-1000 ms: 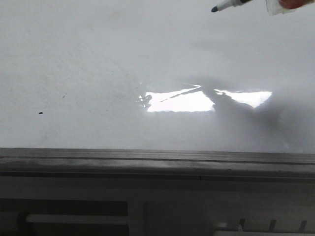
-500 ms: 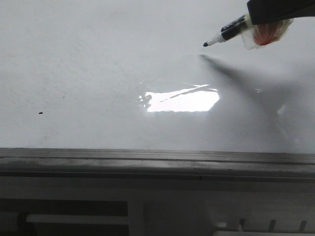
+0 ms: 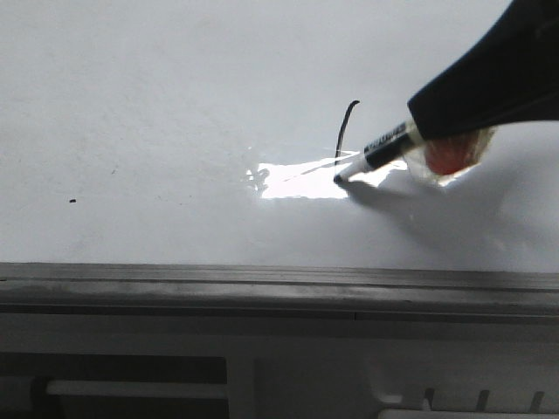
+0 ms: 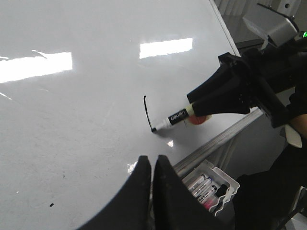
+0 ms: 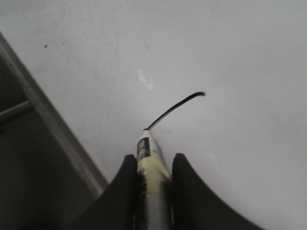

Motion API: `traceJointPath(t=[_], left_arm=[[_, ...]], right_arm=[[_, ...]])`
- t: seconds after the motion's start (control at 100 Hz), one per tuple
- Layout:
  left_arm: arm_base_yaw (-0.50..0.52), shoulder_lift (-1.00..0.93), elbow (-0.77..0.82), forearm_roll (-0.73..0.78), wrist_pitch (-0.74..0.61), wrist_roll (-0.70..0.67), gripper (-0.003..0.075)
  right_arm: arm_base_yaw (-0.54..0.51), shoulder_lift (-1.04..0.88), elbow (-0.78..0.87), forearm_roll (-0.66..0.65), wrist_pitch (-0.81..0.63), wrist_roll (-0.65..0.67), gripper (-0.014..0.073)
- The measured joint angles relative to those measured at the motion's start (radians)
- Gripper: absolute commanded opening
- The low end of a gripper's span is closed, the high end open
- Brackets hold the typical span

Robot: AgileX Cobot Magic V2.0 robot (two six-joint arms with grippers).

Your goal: Write number 6 on whiteboard

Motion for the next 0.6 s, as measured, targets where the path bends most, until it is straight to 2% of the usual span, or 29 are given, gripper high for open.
traceJointPath(t=[0.13,0.33,0.6], left_arm=[[0.000,0.000,0.000,0.000,-0.005,0.000,-0.0019],[0.000,0.000,0.000,0.000,-0.007,0.000,-0.0019],[0.000,0.000,0.000,-0.002,-0.031,0.000,-0.0019]], right_arm=[[-0.002,0.002,0.000,-0.056,0.083,0.047,-0.0062],[-0.051,-0.036,-0.004,-0.208,0.164,0.271,-0.0062],[-0.082,-0.094,-0.004,-0.269,0.134,0.311,-0.0062]])
